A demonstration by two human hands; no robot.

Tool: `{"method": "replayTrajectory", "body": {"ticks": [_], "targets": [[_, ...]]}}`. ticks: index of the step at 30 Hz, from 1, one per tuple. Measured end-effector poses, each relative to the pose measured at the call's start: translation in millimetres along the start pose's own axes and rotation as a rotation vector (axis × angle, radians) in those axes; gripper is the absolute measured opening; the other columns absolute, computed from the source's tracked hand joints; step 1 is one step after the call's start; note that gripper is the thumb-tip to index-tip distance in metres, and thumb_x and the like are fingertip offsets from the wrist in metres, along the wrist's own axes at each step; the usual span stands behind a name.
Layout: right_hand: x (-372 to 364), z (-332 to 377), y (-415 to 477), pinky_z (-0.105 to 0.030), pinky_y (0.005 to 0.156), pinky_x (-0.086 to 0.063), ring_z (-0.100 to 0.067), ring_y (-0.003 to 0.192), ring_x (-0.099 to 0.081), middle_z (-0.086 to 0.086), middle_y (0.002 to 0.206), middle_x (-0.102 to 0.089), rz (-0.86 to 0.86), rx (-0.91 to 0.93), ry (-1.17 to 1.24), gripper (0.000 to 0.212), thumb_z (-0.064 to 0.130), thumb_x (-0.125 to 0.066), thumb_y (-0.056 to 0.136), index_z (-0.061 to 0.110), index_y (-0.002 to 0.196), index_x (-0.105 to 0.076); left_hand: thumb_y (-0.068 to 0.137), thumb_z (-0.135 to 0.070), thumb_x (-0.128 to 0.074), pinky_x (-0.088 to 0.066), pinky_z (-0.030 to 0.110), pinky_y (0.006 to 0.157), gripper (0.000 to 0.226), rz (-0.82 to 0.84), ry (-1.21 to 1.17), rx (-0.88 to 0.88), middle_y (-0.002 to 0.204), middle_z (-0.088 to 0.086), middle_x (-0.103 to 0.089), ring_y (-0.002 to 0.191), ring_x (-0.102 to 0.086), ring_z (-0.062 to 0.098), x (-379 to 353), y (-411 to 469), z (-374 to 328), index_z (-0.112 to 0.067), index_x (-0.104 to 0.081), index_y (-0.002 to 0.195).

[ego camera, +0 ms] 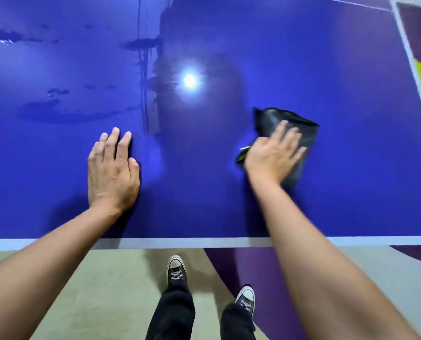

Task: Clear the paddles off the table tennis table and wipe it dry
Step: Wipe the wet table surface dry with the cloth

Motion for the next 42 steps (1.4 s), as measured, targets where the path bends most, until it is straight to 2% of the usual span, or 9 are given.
{"method": "replayTrajectory", "body": {"ticks": [5, 9, 17, 22, 24, 29, 33, 37, 42], "targets": [[-30.2, 173.3, -134.4, -0.050, 0.126, -0.003, -0.024, 0.156, -0.017, -0.010, 0.167, -0.024, 0.211, 0.652, 0.051, 0.074, 0.040, -0.028, 0.089, 0.023, 0.161, -0.027, 0.097, -0.026, -0.033, -0.021, 0.050, 0.121, 0.057, -0.023, -0.014, 0.003, 0.159, 0.017, -0.036, 0.148, -0.029, 0.038, 1.5, 0.1, 2.3, -0.008, -0.041, 0.150], [-34.6, 175.3, -116.0, -0.046, 0.126, -0.011, -0.021, 0.153, -0.026, -0.007, 0.164, -0.034, 0.259, 0.995, 0.083, 0.067, 0.035, -0.039, 0.091, 0.025, 0.157, -0.037, 0.095, -0.023, -0.040, -0.026, 0.052, 0.117, 0.053, -0.044, -0.012, -0.008, 0.154, 0.019, -0.041, 0.143, -0.035, 0.041, 2.3, 1.8, -5.0, -0.005, -0.045, 0.145], [-2.5, -27.8, 99.9, -0.048, 0.126, -0.009, -0.025, 0.153, -0.024, -0.011, 0.165, -0.029, 0.122, 0.272, -0.022, 0.067, 0.036, -0.031, 0.093, 0.024, 0.159, -0.031, 0.088, -0.021, -0.039, -0.029, 0.050, 0.112, 0.047, -0.075, -0.021, -0.027, 0.149, 0.017, -0.043, 0.134, -0.040, 0.041, 10.9, 51.5, -22.3, -0.004, -0.052, 0.130], [-5.5, -22.8, 139.7, -0.050, 0.126, -0.003, -0.030, 0.155, -0.017, -0.018, 0.166, -0.023, 0.007, -0.186, 0.008, 0.064, 0.029, -0.032, 0.098, 0.012, 0.160, -0.028, 0.092, -0.023, -0.035, -0.029, 0.052, 0.115, 0.052, -0.063, -0.004, -0.025, 0.152, 0.018, -0.040, 0.139, -0.037, 0.042, 7.1, 97.5, -16.1, -0.004, -0.046, 0.139], [-17.2, 34.6, 119.9, -0.049, 0.126, -0.004, -0.033, 0.154, -0.020, -0.022, 0.164, -0.026, -0.005, -0.087, 0.030, 0.070, 0.031, -0.027, 0.092, 0.008, 0.158, -0.029, 0.094, -0.025, -0.034, -0.028, 0.052, 0.115, 0.054, -0.041, -0.002, -0.015, 0.154, 0.018, -0.039, 0.141, -0.036, 0.041, 1.9, 110.7, -13.7, -0.004, -0.045, 0.142], [-58.0, 217.0, 10.8, -0.045, 0.127, 0.000, -0.026, 0.155, -0.018, -0.012, 0.167, -0.024, 0.165, 0.681, 0.066, 0.070, 0.035, -0.034, 0.093, 0.019, 0.161, -0.027, 0.093, -0.024, -0.036, -0.029, 0.053, 0.114, 0.056, -0.039, 0.016, -0.004, 0.153, 0.019, -0.042, 0.140, -0.038, 0.041, -5.9, 116.9, -12.6, -0.003, -0.046, 0.143], [-66.3, 220.0, 34.9, -0.042, 0.127, 0.000, -0.018, 0.156, -0.013, -0.004, 0.168, -0.021, 0.297, 0.975, 0.096, 0.065, 0.034, -0.038, 0.098, 0.027, 0.161, -0.024, 0.091, -0.023, -0.041, -0.034, 0.052, 0.102, 0.042, -0.113, 0.026, -0.001, 0.134, 0.017, -0.054, 0.120, -0.050, 0.042, 4.6, 133.2, -14.5, -0.006, -0.058, 0.126], [-62.9, 160.2, 148.7, -0.042, 0.127, -0.001, -0.019, 0.155, -0.017, -0.005, 0.167, -0.024, 0.233, 0.686, 0.012, 0.070, 0.038, -0.029, 0.093, 0.027, 0.161, -0.023, 0.093, -0.025, -0.038, -0.033, 0.050, 0.099, 0.035, -0.135, -0.005, 0.010, 0.121, 0.015, -0.055, 0.108, -0.049, 0.042, 9.0, 173.9, -13.4, -0.008, -0.060, 0.114], [-45.0, 75.6, 283.6, -0.048, 0.127, -0.003, -0.026, 0.155, -0.016, -0.013, 0.167, -0.023, 0.112, 0.123, -0.014, 0.071, 0.039, -0.026, 0.093, 0.018, 0.161, -0.025, 0.094, -0.029, -0.036, -0.027, 0.051, 0.114, 0.053, -0.067, 0.020, 0.014, 0.150, 0.017, -0.043, 0.136, -0.039, 0.041, -4.2, 214.9, 5.9, -0.008, -0.047, 0.142]]}}
Point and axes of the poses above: each hand's wrist, its own y-axis towards the middle knuckle, its own x-axis out of the back of the hand, z = x × y, the point moved 7 cm from there along y, towards the middle knuckle
